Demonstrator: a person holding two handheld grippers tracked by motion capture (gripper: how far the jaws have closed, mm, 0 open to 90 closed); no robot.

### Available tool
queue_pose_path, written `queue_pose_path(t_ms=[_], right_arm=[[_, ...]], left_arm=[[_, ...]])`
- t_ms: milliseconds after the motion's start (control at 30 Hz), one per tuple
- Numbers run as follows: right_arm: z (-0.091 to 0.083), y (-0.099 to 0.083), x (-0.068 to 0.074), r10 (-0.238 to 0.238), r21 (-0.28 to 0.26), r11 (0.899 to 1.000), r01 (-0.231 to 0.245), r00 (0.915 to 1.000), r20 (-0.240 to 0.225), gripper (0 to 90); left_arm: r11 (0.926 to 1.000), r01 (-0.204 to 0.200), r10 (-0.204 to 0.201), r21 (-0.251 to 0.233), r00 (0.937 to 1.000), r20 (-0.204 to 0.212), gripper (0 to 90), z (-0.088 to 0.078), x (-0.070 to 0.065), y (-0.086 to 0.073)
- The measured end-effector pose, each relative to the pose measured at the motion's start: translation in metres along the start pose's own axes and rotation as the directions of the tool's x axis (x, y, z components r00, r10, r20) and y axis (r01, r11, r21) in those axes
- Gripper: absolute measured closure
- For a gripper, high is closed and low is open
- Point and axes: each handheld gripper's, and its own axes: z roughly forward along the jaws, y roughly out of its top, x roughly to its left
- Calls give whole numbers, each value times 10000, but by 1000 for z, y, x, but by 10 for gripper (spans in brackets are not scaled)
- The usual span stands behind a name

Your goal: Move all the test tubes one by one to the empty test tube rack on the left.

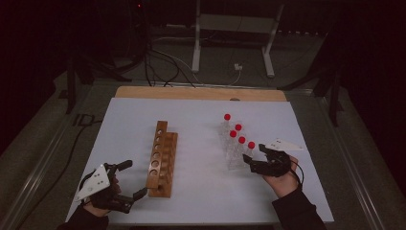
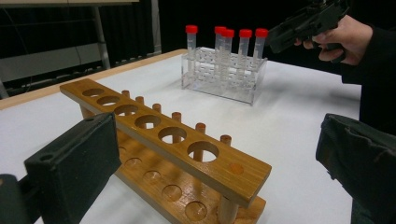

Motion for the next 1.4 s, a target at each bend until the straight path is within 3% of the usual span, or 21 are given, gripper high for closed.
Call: queue_pose_path(t_ms=[133, 433, 567, 767, 1133, 1400], right_arm=[[3, 0, -1, -56, 212, 9998, 55, 10000, 67, 417], [11, 0, -2, -104, 564, 9983, 107, 9999, -49, 603], [15, 0, -2, -65, 716, 9974, 55, 9999, 134, 686], [17, 0, -3, -127, 730, 9973, 108, 9996, 261, 737], [18, 0, -1, -261, 760, 9968, 229, 9988, 419, 750], [11, 5, 0, -321, 497, 9983, 298, 9984, 465, 751]], left_arm=[[10000, 28, -28, 8, 10000, 9, 4, 0, 0, 0], [10000, 18, -18, 10, 10000, -19, 4, 0, 1, 0], [10000, 14, -14, 9, 10000, -9, 4, 0, 1, 0], [10000, -4, 4, 28, 10000, -19, 4, 0, 0, 0], [10000, 24, -24, 64, 10000, -9, 4, 1, 1, -1], [10000, 32, -32, 77, 10000, -15, 4, 0, 1, -1]])
